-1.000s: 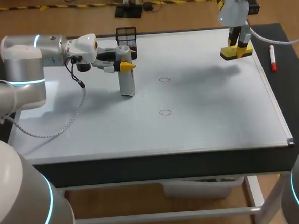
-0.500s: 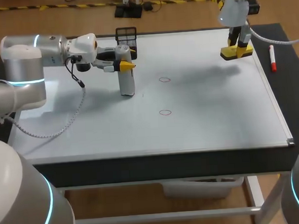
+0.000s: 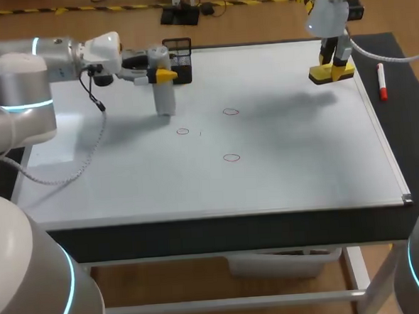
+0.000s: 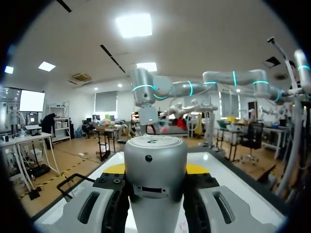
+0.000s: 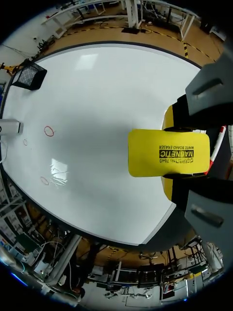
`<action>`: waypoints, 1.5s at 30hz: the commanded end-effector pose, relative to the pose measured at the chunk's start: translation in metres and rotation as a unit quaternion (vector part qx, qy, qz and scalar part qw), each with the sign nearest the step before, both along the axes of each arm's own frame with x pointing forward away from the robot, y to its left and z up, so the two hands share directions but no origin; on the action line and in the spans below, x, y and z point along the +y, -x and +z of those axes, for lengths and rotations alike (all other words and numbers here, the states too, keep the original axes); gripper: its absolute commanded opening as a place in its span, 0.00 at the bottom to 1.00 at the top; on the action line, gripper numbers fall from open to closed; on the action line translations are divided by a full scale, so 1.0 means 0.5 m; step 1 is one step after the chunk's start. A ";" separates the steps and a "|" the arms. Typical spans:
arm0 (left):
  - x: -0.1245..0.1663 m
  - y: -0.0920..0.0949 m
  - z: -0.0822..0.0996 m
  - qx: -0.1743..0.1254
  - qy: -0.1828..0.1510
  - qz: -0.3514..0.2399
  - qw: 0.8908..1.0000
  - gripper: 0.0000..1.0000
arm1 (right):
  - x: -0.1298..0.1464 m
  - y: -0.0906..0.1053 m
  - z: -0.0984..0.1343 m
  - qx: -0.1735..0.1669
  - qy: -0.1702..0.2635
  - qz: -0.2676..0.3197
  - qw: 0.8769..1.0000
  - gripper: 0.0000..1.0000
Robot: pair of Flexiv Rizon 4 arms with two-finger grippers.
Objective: Pick up the inspection probe, press it on each red-marked spot on the whiteboard one by one, put down the probe, pick up the eraser, and wipe off all the red marks.
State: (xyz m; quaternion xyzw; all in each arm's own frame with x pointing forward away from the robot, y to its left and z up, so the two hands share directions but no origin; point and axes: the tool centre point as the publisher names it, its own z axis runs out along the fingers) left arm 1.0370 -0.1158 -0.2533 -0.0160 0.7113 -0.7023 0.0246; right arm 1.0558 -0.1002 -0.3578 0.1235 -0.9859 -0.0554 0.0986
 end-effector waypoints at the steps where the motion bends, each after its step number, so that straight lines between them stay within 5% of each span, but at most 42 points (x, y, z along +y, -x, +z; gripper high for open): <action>1: 0.044 -0.016 0.028 -0.009 -0.006 0.027 1.000 0.00 | -0.001 0.001 0.004 0.000 0.002 0.001 1.000 0.00; 12: 0.159 -0.107 0.053 -0.030 -0.019 0.108 0.994 0.00 | -0.001 0.001 0.004 0.000 0.002 0.001 1.000 0.00; 27: 0.288 -0.202 0.047 -0.022 -0.024 0.184 0.982 0.00 | -0.001 0.001 0.004 0.000 0.002 0.001 1.000 0.00; 45: 0.338 -0.222 0.050 -0.017 0.002 0.202 0.979 0.00 | -0.001 0.001 0.004 0.000 0.002 0.001 1.000 0.00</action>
